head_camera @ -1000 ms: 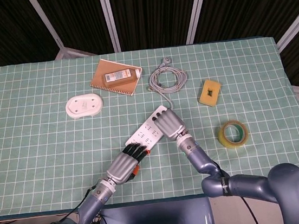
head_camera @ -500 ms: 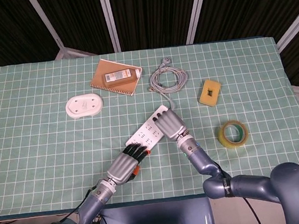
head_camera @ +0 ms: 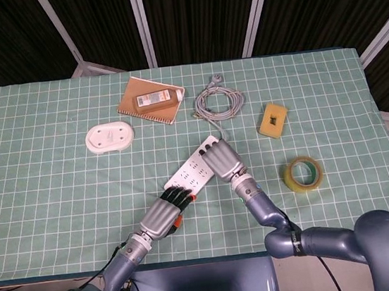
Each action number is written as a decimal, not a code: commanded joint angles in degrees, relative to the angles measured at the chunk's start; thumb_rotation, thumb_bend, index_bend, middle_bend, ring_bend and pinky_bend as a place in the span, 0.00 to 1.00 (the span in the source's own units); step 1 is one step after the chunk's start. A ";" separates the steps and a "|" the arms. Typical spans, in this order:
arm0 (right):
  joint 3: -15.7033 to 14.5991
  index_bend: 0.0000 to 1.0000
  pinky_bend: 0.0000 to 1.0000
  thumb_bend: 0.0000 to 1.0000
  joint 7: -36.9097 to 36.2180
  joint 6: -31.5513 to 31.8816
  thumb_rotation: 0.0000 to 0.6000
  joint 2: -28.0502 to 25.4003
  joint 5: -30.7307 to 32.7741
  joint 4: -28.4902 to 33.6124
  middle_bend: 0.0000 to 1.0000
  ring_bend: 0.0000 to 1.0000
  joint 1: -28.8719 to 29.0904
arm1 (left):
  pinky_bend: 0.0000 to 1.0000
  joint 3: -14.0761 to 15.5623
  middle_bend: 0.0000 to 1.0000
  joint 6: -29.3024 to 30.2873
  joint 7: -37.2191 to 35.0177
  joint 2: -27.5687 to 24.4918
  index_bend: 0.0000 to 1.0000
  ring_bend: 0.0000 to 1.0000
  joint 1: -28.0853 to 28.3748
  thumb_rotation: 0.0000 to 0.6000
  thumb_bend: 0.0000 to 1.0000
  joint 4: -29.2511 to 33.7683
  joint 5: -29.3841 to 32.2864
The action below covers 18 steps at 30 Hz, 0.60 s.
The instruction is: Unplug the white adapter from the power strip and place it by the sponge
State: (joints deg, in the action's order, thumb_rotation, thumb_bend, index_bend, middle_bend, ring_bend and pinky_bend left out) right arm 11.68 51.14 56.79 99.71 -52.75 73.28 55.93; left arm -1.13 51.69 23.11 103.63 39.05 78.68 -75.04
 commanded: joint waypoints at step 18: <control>1.09 0.72 0.61 0.81 1.94 4.53 1.00 -3.52 -1.23 6.52 0.55 0.52 -0.08 | 0.21 -2.03 0.12 3.23 -1.15 -1.08 0.14 0.07 -0.52 1.00 0.61 1.51 -0.55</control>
State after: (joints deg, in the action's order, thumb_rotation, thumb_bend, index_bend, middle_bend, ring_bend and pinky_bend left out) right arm 12.57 52.77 60.64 96.78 -53.69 78.99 55.97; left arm -2.58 54.19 22.36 102.86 38.66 79.71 -75.34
